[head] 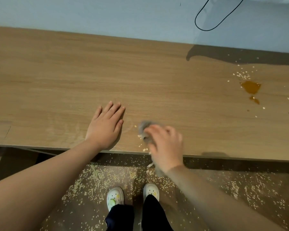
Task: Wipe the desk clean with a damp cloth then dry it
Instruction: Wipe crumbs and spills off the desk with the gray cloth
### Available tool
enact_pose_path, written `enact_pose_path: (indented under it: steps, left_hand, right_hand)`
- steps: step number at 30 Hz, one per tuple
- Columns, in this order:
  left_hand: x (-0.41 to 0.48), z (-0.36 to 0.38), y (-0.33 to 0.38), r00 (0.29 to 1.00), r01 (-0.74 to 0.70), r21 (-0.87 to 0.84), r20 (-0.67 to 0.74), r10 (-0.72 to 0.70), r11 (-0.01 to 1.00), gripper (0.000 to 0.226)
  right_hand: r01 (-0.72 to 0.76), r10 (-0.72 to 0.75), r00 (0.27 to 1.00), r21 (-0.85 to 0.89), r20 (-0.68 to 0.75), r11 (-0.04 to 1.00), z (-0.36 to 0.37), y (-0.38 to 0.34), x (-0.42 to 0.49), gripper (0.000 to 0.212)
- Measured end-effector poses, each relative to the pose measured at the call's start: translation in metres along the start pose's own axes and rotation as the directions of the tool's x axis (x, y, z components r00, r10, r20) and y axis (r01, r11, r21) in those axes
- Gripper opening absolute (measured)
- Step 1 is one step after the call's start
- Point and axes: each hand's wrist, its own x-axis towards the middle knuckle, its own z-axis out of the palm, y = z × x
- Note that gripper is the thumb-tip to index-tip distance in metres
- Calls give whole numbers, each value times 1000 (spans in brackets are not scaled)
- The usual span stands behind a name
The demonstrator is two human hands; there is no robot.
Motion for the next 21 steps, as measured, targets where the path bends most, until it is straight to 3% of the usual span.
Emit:
enact_pose_path:
  steps: [3, 5, 7, 9, 11, 14, 17, 19, 21]
  left_hand:
    - [-4, -4, -14, 998, -64, -55, 7, 64, 996, 73]
    - [-13, -6, -28, 998, -60, -15, 17, 60, 998, 73]
    - [-22, -6, -37, 1000, 8, 36, 13, -8, 999, 73]
    - [-25, -5, -38, 994, 111, 52, -9, -111, 992, 71]
    - [-23, -3, -36, 984, 178, 51, -11, -178, 983, 68]
    - [-22, -1, -39, 988, 155, 64, 2, -156, 986, 71]
    - [-23, -2, -43, 993, 113, 59, 24, -114, 992, 76]
    - [-24, -5, -51, 997, 68, 83, 33, -71, 994, 70]
    - [-26, -11, -65, 1000, -1, 96, 16, -1, 995, 61]
  right_hand:
    - [91, -92, 992, 14, 90, 996, -4, 4, 1, 51]
    - [-58, 58, 998, 9, -38, 998, -14, 31, 17, 46]
    - [-287, 289, 940, 37, -184, 957, -24, 57, 35, 43]
    - [-373, 371, 897, 37, -239, 927, -22, 56, 46, 43]
    - [-293, 290, 937, 15, -197, 956, -12, 29, 42, 42]
    - [42, -42, 999, -15, -22, 999, 7, -20, 11, 43]
    - [263, -258, 946, -3, 196, 965, 1, -27, 6, 46]
    - [183, -176, 971, -30, 162, 983, -10, -8, 25, 49]
    - [-53, 51, 996, -19, -69, 998, -15, 12, 49, 46]
